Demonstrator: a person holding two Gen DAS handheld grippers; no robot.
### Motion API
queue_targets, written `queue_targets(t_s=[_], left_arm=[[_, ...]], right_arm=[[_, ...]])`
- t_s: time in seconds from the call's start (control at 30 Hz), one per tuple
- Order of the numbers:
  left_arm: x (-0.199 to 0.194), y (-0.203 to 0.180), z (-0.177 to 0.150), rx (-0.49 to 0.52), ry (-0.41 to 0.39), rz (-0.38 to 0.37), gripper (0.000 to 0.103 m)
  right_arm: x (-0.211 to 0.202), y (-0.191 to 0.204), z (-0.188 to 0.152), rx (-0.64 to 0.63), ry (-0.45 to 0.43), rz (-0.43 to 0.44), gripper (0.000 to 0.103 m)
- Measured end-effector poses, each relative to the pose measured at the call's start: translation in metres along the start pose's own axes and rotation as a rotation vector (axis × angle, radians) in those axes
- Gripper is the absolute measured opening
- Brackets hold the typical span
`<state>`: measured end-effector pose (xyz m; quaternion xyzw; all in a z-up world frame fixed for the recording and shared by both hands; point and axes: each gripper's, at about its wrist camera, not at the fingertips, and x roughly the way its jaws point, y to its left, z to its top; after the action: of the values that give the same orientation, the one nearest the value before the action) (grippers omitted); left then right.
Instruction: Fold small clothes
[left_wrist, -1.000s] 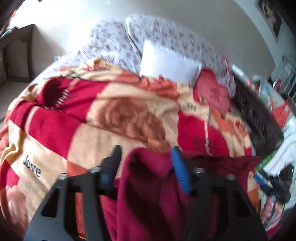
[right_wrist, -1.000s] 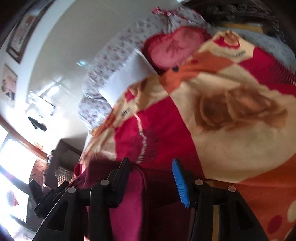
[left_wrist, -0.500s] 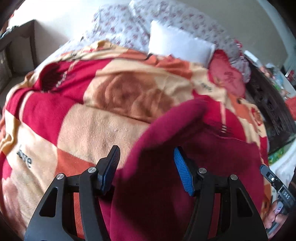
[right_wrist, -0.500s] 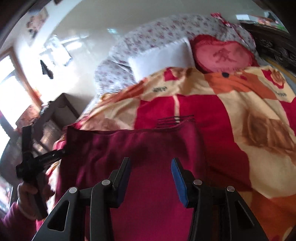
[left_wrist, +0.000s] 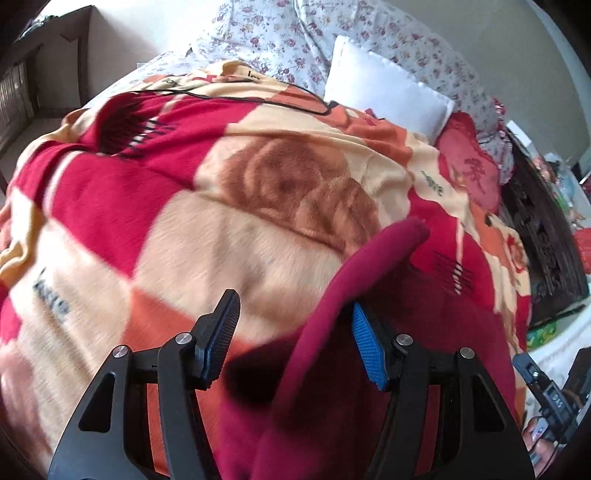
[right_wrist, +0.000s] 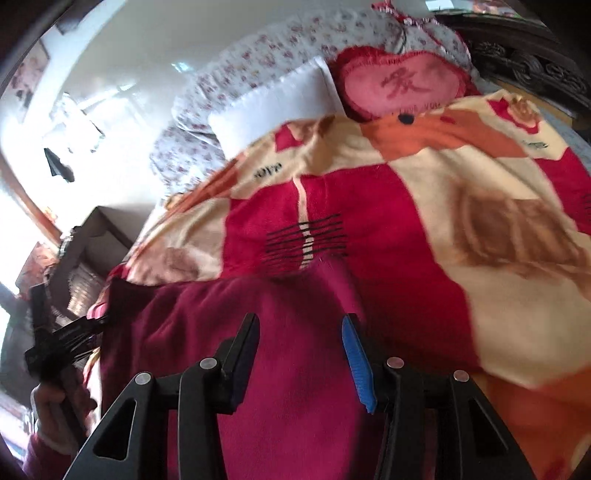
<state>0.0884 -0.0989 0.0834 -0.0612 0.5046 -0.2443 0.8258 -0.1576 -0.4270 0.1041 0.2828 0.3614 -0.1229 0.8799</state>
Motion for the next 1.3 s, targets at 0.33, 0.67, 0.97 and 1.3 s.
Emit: queue_targets(t_s=[0.33,0.67,0.97,1.3], left_arm=[[-0.063,0.026,-0.070,0.033,-0.013,-0.096,0.061],[-0.079,0.034,-0.121,0.080,0.053,-0.087,0.061],[-0.066,0.025,-0.141,0.146,0.074,-0.083,0.061],[-0.061,0.021,-0.142,0.162,0.055,-0.103,0.061]], right_arm=[[-0.076,0.005,-0.096,-0.057,0.063,0.090,0.045],[-0.076,0.004,-0.120,-0.050,0.057,0.069,0.006],[-0.074,-0.020,-0.138,-0.023,0.118,-0.126,0.000],[-0.096,-0.019,-0.128,0.027,0.044,-0.017,0.041]])
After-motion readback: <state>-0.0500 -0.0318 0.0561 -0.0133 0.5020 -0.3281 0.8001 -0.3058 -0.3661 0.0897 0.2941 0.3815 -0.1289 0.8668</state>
